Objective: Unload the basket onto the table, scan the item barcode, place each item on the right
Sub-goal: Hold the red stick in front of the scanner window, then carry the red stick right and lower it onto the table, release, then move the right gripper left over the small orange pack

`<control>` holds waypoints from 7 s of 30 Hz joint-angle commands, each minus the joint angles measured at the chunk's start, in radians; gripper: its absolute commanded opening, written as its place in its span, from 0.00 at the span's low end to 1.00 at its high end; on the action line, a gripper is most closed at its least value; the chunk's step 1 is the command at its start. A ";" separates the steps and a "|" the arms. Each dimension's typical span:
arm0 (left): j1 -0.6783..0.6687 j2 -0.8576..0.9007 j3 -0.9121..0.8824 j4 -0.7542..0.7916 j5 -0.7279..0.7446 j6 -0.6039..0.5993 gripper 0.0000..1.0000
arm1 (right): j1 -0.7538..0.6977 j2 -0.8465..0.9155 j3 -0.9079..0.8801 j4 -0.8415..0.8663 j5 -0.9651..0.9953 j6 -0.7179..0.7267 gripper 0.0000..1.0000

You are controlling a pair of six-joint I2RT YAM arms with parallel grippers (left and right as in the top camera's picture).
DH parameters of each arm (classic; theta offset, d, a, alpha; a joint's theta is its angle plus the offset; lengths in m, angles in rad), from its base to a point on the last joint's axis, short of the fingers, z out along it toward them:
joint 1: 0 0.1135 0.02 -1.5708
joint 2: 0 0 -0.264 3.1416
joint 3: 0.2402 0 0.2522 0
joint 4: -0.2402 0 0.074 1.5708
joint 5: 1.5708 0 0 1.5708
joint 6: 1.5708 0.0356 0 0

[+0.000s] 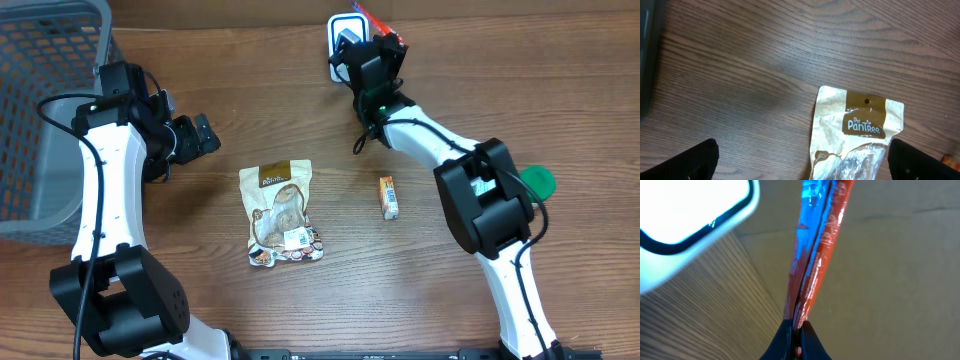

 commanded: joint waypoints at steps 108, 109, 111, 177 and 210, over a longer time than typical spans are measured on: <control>-0.003 0.002 0.023 0.000 -0.006 0.026 1.00 | 0.090 -0.478 0.001 -0.402 0.221 0.531 0.04; -0.003 0.002 0.023 0.000 -0.006 0.026 1.00 | 0.090 -0.508 0.001 -0.467 0.212 0.608 0.04; -0.003 0.002 0.023 0.000 -0.006 0.026 0.99 | 0.082 -0.568 0.001 -0.631 0.177 0.818 0.04; -0.003 0.002 0.023 0.000 -0.006 0.026 1.00 | -0.117 -0.657 -0.638 -1.023 -1.110 1.543 0.50; -0.003 0.002 0.023 0.000 -0.006 0.026 1.00 | 0.113 -0.654 -0.638 -0.882 -0.882 1.550 0.49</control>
